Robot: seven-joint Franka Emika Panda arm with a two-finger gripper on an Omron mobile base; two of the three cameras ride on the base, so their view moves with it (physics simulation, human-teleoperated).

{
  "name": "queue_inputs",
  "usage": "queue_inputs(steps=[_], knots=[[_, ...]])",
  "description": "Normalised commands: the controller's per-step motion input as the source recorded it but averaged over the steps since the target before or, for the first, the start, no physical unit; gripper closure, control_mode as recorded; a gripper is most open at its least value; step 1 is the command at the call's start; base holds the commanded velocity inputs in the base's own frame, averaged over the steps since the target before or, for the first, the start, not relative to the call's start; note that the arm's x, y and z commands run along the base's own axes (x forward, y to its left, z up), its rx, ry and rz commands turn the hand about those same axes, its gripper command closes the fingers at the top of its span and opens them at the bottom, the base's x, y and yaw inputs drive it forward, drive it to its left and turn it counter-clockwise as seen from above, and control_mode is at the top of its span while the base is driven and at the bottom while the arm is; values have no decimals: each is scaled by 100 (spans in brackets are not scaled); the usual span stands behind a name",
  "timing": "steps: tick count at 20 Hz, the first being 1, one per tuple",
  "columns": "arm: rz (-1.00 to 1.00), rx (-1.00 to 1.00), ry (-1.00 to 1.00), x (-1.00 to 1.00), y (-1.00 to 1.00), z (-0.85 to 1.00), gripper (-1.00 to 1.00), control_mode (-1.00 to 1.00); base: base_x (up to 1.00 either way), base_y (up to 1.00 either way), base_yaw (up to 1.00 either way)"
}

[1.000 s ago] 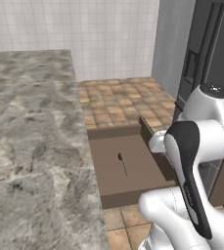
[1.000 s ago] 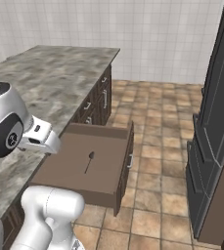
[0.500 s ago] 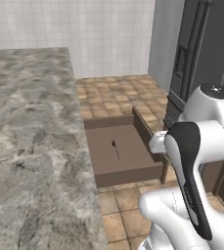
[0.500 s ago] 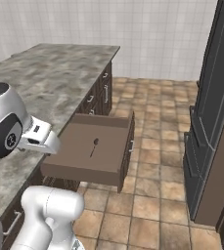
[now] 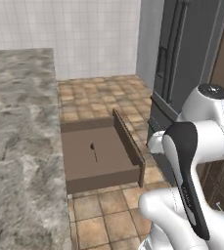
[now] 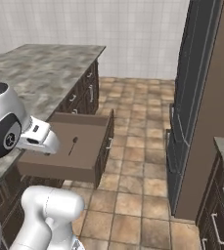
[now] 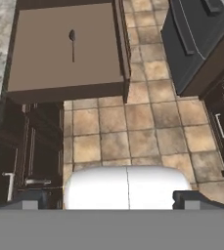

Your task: Organize the utensils by type. Pick up the wooden spoons from the counter and place them in the open cabinet. Then pick up the metallic utensils from the counter and place them in the open drawer.

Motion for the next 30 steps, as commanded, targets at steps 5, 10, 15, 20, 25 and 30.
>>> queue_inputs(steps=[5, 10, 15, 20, 25, 30], knots=[[0, 0, 0, 0, 0, 0, -100, 100, 0, -84, -15], [0, 0, 0, 0, 0, 0, -100, 100, 0, -40, -13], [0, 0, 0, 0, 0, 0, -100, 100, -1, 0, -30], [0, 0, 0, 0, 0, 0, -100, 100, -16, 0, -45], [0, 0, 0, 0, 0, 0, -100, 100, 5, -18, -44], [0, 0, 0, 0, 0, 0, -100, 100, 0, -54, -43]])
